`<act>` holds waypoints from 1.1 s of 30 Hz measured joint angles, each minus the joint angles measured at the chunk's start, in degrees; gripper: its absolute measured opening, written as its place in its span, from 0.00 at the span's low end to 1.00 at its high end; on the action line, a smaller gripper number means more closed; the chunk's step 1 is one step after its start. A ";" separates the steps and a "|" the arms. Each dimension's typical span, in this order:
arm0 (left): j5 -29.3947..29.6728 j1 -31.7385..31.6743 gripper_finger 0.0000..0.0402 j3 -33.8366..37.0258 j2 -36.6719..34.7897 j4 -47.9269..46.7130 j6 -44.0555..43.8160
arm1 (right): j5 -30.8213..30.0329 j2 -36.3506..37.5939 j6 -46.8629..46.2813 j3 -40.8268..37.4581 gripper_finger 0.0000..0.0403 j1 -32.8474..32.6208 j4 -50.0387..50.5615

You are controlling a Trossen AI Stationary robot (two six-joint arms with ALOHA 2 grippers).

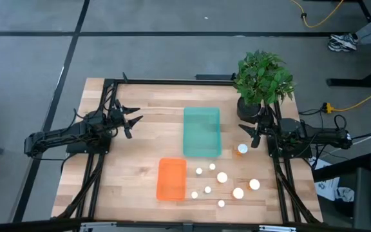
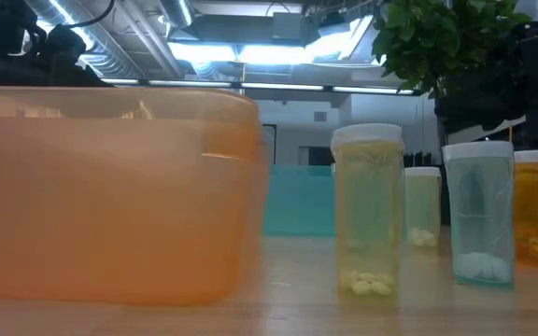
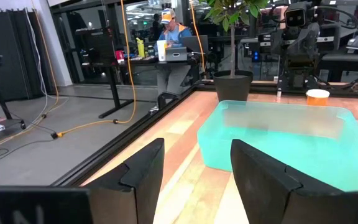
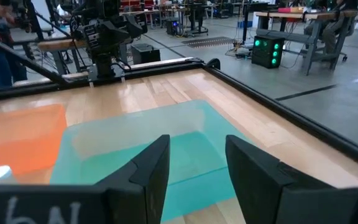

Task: Pick and place medicine bottles into bin by pill shape (circle, oval)
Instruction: Put the top center big orange pill bottle into the green bin

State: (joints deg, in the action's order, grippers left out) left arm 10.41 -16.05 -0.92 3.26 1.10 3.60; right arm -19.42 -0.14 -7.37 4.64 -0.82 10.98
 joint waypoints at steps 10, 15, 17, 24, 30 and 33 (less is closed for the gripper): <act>0.00 0.00 0.44 0.00 0.00 0.02 0.00 | 0.06 0.02 -4.47 0.00 0.39 0.02 -0.13; -0.02 0.00 0.44 -0.01 0.01 0.02 0.00 | 0.04 0.02 -4.57 0.00 0.39 0.00 -0.18; -0.01 0.00 0.44 -0.01 0.01 0.01 0.00 | 0.04 0.02 -4.50 0.00 0.39 0.00 -0.16; 0.00 0.00 0.44 0.01 0.01 0.02 0.00 | 0.05 0.02 -5.03 0.00 0.39 0.01 -0.18; -0.02 0.00 0.44 -0.01 0.00 0.02 0.00 | 1.52 0.02 -8.62 0.00 0.39 0.02 -0.20; -0.01 0.00 0.44 -0.01 0.00 0.01 0.00 | 2.95 0.02 -7.13 0.00 0.39 0.02 -0.18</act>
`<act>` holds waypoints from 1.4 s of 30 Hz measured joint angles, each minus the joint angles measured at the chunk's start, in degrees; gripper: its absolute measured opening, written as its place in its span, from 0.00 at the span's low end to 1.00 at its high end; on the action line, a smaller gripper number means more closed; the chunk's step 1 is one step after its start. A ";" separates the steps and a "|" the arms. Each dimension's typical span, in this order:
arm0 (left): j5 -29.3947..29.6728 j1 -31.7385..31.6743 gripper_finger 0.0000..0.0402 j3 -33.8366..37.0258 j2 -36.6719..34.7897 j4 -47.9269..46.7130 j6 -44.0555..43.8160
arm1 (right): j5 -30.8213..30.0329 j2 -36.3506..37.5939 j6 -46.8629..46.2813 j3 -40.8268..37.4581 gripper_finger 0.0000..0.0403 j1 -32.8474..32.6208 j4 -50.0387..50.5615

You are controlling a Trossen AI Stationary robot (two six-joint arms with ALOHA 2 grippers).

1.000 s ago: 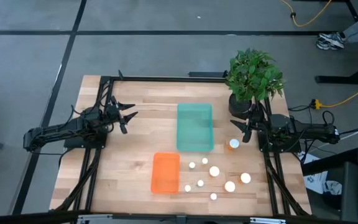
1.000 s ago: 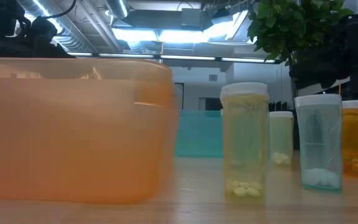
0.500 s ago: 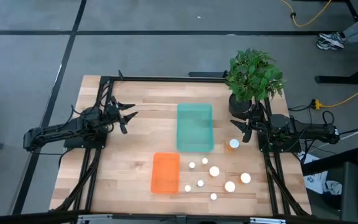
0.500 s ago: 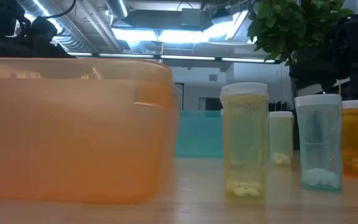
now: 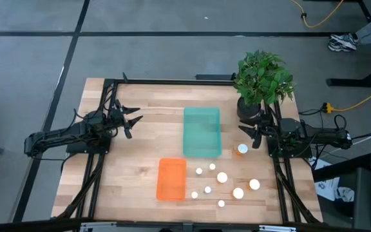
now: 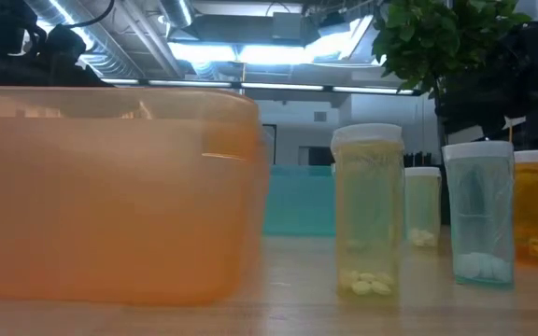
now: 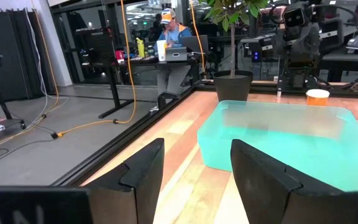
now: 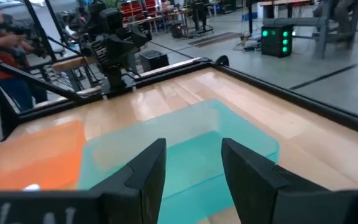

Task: Pick and place medicine bottles into bin by pill shape (circle, oval)
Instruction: Put the top center big orange pill bottle into the green bin

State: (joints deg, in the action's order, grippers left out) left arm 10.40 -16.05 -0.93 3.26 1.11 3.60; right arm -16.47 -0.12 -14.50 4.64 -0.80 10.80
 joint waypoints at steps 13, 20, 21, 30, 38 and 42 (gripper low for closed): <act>0.01 0.00 0.44 0.00 0.01 0.01 -0.28 | -1.86 -0.02 -4.89 -0.04 0.39 0.00 -1.63; -0.01 0.00 0.44 0.01 -0.01 0.01 -0.48 | -1.86 -0.02 -4.74 -0.04 0.39 0.00 -1.61; -0.01 0.00 0.44 0.00 0.01 0.01 -0.48 | -1.86 -0.02 -4.72 -0.04 0.39 0.00 -1.61; -0.01 0.00 0.44 0.00 0.01 0.03 -7.87 | -1.86 0.00 -4.59 -0.04 0.39 0.00 -1.56; -0.01 0.00 0.44 0.02 0.01 1.40 -7.98 | -1.84 -0.02 -4.53 -0.09 0.39 0.00 -3.99; -0.03 0.00 0.44 0.02 0.01 5.57 -8.04 | -0.30 -0.04 2.28 2.24 0.39 -0.01 -10.48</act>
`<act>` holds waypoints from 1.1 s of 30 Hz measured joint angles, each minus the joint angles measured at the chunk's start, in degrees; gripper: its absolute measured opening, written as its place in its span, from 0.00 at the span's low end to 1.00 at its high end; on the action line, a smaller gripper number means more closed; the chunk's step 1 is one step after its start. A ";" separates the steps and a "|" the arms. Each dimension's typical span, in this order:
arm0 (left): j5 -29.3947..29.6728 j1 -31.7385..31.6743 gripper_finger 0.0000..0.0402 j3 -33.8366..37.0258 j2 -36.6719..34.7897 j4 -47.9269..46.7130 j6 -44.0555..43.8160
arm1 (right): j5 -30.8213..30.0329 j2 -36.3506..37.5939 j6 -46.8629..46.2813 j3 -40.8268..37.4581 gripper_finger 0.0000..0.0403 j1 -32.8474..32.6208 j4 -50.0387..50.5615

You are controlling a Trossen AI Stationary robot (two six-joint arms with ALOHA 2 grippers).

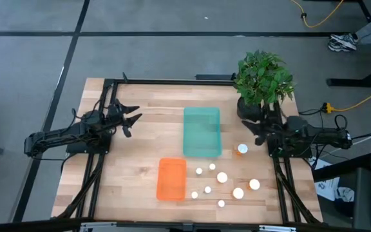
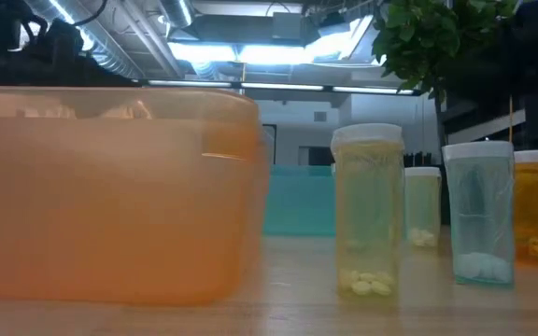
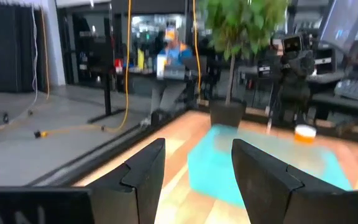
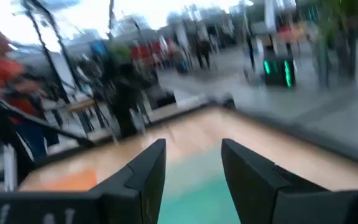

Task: Pick and place medicine bottles into bin by pill shape (circle, oval)
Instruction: Put the top center big orange pill bottle into the green bin

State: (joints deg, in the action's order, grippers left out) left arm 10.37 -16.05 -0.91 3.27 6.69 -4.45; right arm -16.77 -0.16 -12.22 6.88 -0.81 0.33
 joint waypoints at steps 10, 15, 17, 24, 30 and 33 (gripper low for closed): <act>-3.93 0.02 0.44 0.01 -0.02 3.66 -2.91 | 23.00 -8.95 -7.60 23.47 0.39 -0.04 14.93; -3.93 0.00 0.44 0.00 -0.02 3.48 -2.91 | 28.87 -20.98 -10.81 34.70 0.39 -0.69 28.44; -3.93 0.02 0.44 0.01 -0.02 3.32 -2.69 | 28.95 -26.41 -13.03 38.37 0.39 -1.49 37.34; -3.93 0.02 0.44 -0.02 -0.02 3.20 -2.49 | 33.41 -44.01 -21.61 44.35 0.39 -9.89 46.37; -3.91 0.02 0.44 0.01 -0.02 3.18 -2.49 | 29.01 -56.65 -33.07 51.70 0.39 -20.98 58.23; -3.91 0.01 0.44 0.00 -0.02 3.18 -2.49 | 22.65 -61.60 -41.09 56.77 0.39 -26.04 67.49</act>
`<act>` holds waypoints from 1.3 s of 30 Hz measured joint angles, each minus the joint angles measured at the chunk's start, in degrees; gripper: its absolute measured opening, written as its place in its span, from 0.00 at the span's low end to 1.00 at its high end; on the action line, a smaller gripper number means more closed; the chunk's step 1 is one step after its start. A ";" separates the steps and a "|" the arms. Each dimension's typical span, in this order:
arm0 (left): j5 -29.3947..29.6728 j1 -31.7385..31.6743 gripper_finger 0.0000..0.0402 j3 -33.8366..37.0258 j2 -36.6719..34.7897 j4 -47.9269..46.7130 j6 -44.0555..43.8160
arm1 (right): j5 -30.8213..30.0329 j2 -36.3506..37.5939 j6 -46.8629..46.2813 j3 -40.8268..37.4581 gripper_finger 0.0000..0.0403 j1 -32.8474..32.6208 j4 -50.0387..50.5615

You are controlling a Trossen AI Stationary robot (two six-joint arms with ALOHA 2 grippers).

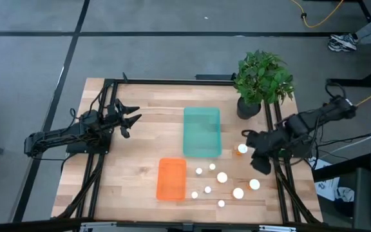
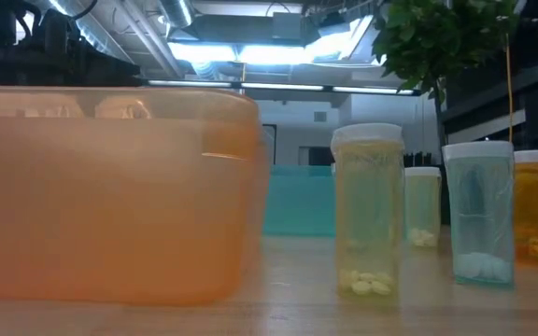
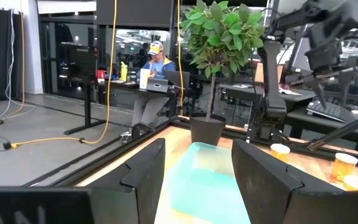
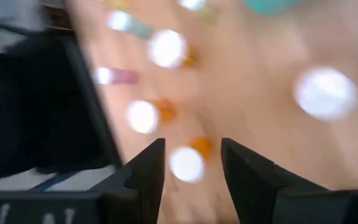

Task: Pick and place medicine bottles into bin by pill shape (circle, oval)
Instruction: Put the top center big orange pill bottle into the green bin

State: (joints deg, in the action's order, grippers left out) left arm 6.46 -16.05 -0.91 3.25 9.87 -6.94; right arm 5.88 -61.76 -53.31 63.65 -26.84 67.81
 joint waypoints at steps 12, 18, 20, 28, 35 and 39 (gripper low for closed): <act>0.00 0.01 0.44 -0.01 0.00 -0.02 -0.04 | -14.16 -6.62 -15.54 6.37 0.39 -13.84 13.60; 0.00 0.01 0.44 0.00 0.00 0.00 -0.06 | -16.16 -6.64 -11.25 6.37 0.39 -13.42 11.01; 0.02 0.00 0.44 -0.01 0.02 0.00 -0.04 | -16.14 -6.64 -10.66 6.37 0.39 -13.45 11.04; 0.02 0.00 0.44 0.00 0.00 0.00 -0.03 | -15.74 -6.64 -14.08 6.37 0.46 -13.43 11.61; 0.02 0.01 0.44 -0.02 0.01 0.00 -0.02 | -17.20 -6.64 -15.48 6.37 0.68 -13.43 14.64; 0.02 0.00 0.44 -0.02 0.00 0.00 -0.02 | -17.41 -6.64 -15.44 6.37 0.73 -13.41 14.70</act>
State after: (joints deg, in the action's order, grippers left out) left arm 6.48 -16.05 -0.93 3.25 9.87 -6.96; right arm -11.53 -68.40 -68.75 70.02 -40.25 82.51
